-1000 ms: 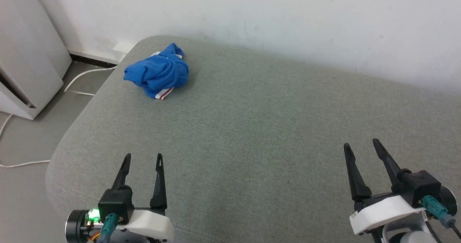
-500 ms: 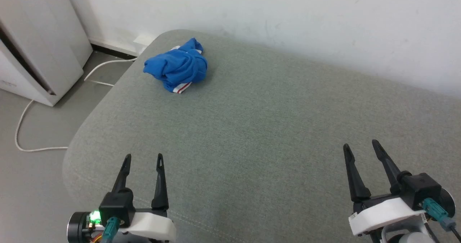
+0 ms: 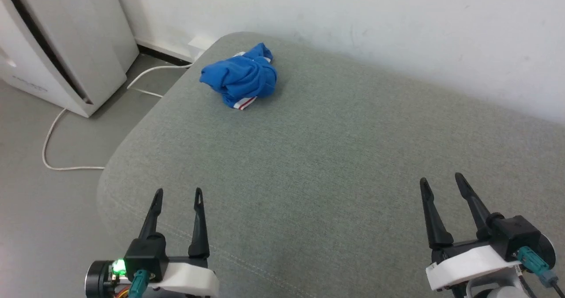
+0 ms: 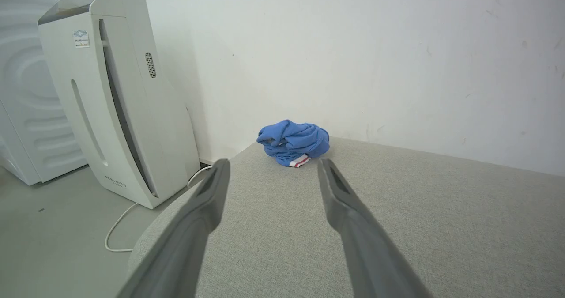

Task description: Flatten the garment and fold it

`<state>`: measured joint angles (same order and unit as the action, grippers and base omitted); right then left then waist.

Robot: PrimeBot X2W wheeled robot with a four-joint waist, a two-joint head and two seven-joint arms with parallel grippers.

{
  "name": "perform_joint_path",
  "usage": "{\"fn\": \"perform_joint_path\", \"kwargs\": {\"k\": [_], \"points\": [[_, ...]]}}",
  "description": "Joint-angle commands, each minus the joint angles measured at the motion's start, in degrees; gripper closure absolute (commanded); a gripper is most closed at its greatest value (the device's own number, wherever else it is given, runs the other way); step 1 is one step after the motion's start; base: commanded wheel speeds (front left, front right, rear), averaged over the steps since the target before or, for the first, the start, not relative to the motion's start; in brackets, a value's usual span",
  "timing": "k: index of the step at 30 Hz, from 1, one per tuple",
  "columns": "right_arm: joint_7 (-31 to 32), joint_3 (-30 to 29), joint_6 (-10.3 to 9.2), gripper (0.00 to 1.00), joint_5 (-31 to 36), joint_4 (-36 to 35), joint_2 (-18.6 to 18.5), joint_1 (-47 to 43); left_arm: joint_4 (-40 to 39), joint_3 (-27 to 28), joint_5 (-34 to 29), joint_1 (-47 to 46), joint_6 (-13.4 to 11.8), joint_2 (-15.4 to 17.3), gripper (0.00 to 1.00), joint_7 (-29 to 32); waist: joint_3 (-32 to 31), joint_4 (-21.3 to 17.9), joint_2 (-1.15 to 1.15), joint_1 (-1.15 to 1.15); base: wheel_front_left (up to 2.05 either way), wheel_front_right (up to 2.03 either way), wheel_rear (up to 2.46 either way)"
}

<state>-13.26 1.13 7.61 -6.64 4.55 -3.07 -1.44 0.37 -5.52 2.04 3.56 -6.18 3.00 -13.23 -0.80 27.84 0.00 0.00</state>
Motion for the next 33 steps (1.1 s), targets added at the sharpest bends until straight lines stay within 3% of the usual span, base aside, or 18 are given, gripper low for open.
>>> {"fn": "perform_joint_path", "kwargs": {"k": [1,11,22,28,33], "points": [[-0.6,0.1,-0.11,0.00,-0.3,0.2,0.2,-0.7,-0.1,-0.3,0.3,0.9,-0.6,-0.1,0.00,-0.7,0.1,0.8,0.00,0.00,0.00,0.00,0.00],[-1.7,0.2,-0.12,0.00,-0.3,0.8,0.2,-0.9,-0.1,-1.5,1.1,0.8,-1.2,-0.1,0.00,-1.7,1.0,2.9,0.00,0.00,0.00,0.00,0.00],[-1.7,0.8,-0.12,0.00,0.5,0.8,0.2,-0.8,0.1,-1.3,1.2,-0.1,-0.8,-0.1,0.00,-1.8,1.8,1.7,0.00,0.00,0.00,0.00,0.00],[-1.7,1.0,-0.12,0.00,2.1,-0.3,0.2,-0.1,3.2,-0.7,3.3,-3.6,2.3,0.2,0.00,-1.6,4.8,0.3,0.00,0.00,0.00,0.00,0.00],[-1.7,1.4,-0.12,0.00,4.8,-1.8,0.2,0.9,10.2,-1.0,3.7,-13.4,5.3,3.0,0.00,4.0,10.0,-1.7,0.00,0.00,0.00,0.00,0.00]]}}
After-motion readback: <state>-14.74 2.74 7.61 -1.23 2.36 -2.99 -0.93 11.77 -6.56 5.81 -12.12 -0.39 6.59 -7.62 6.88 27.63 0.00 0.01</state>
